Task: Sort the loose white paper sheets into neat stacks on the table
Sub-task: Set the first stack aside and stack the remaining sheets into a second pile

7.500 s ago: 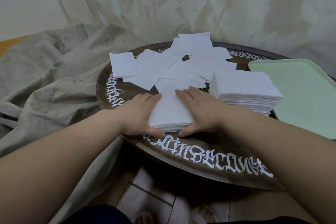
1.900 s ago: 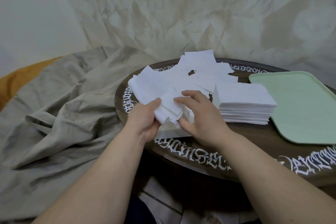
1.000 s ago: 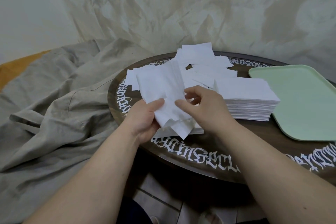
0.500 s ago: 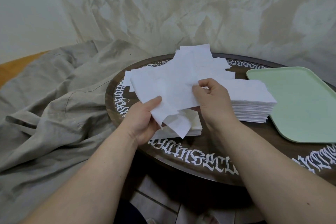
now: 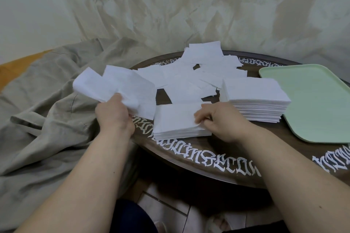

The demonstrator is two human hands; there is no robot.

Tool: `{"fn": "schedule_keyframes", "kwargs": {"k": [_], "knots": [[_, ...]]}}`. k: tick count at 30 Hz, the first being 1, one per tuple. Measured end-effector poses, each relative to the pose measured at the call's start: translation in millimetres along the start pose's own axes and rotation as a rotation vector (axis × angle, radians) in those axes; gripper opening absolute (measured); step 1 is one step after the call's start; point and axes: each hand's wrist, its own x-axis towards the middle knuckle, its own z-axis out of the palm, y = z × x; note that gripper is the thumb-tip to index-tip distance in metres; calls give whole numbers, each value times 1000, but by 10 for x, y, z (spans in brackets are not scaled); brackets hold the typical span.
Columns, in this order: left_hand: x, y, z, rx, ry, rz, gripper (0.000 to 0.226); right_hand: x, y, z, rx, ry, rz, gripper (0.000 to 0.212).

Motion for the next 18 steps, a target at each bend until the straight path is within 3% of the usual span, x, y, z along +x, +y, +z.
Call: {"fn": "schedule_keyframes", "kwargs": {"k": [3, 6, 9, 13, 18], "knots": [[23, 20, 2, -31, -32, -2, 21, -53, -37, -76, 51, -30, 74, 23], [-23, -15, 51, -29, -222, -88, 29, -56, -105, -107, 181, 170, 132, 26], [-200, -74, 107, 51, -462, -191, 27, -19, -181, -115, 562, 359, 204, 34], [-367, -113, 151, 106, -627, -243, 25, -1, -222, -73, 925, 251, 301, 52], [-373, -133, 138, 150, -608, -235, 23, -1, -217, -119, 905, 329, 308, 6]]}}
